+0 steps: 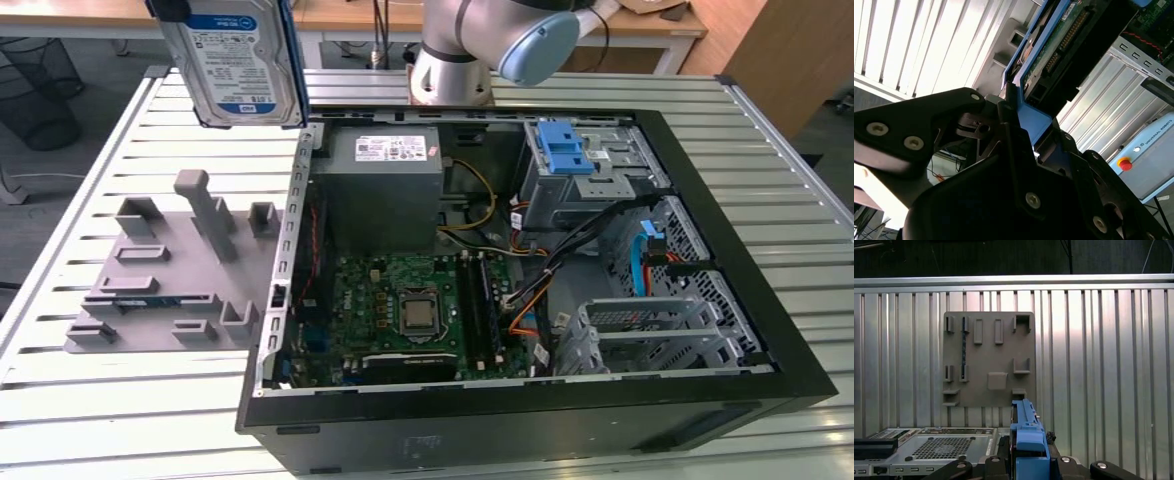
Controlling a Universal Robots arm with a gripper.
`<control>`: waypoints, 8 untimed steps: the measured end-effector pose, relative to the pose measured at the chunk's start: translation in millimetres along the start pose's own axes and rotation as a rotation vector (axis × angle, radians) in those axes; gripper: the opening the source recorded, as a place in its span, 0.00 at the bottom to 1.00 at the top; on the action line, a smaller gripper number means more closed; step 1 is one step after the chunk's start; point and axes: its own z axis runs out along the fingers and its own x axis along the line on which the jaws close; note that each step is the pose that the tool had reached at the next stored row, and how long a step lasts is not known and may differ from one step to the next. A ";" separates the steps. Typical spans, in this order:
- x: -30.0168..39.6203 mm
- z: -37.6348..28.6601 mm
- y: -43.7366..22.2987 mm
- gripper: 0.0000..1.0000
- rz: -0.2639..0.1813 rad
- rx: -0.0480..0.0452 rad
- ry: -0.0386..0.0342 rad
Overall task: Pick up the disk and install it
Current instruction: 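Pick up the disk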
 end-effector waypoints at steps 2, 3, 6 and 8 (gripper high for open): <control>0.0 0.0 0.0 0.36 0.000 0.0000 0.0000; 0.0 0.0 -0.1 0.36 0.000 0.0000 0.0000; 0.0 0.0 -0.2 0.36 0.000 0.0000 0.0000; 0.0 0.0 -0.2 0.36 0.000 0.0000 0.0000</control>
